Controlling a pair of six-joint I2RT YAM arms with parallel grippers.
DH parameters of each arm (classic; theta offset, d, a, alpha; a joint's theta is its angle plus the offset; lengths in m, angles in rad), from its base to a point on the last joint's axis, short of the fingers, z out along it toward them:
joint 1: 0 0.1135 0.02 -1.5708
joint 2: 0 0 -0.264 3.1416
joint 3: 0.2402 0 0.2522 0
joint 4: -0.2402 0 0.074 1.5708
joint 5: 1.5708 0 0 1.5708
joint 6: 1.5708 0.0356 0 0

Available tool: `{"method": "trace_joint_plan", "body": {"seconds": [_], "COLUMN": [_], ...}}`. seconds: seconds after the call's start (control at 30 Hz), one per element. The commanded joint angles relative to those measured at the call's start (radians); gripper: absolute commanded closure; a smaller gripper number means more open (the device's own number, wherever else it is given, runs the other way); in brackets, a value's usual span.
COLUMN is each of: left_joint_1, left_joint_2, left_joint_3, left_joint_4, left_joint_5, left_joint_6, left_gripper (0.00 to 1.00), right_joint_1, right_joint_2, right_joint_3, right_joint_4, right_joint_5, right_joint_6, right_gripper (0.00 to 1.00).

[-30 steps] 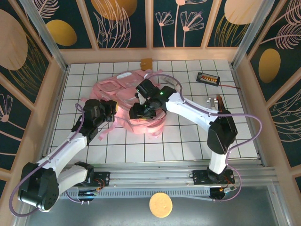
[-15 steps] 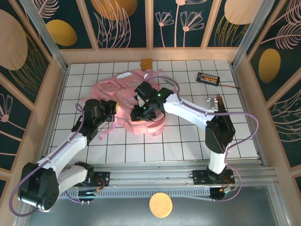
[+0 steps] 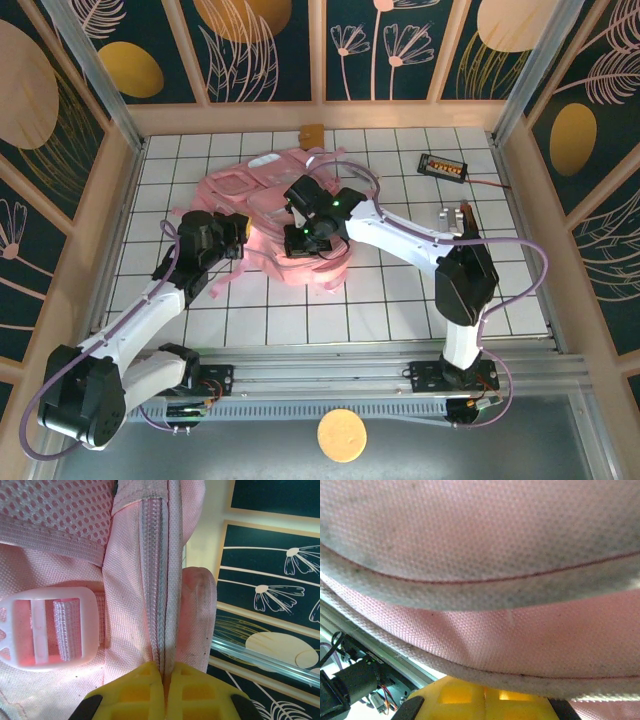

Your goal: Pack the student bag

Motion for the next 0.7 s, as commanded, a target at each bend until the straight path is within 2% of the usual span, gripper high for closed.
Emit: {"method": "trace_joint_plan", "body": {"seconds": [0.0,0.27,0.47,0.67], "left_joint_1": [0.009,0.07,0.162,0.259], "left_joint_2": [-0.043,-0.065,-0.085,-0.048], "left_joint_3": [0.03,0.037,0.027,0.031], "left_joint_4": [0.092,0.021,-0.035,-0.069], "left_joint_5": [-0.006,0.019,0.069,0.138], "left_joint_6": [0.0,0.053,0.105,0.193], "left_gripper": [1.0,1.0,1.0,1.0], "right_joint_1": [0.002,-0.03,-0.13,-0.215], "right_joint_2": [-0.012,-0.025,-0.06,-0.056], "right_joint_3": [-0.017,-0.095,-0.175,-0.148], "right_joint_4": [-0.082,-0.216,-0.202,-0.181], "right_joint_5": [0.064,0.199,0.195,0.166], "right_joint_6": [-0.038,-0.179,-0.269,-0.32], "right_gripper": [1.0,1.0,1.0,1.0]}}
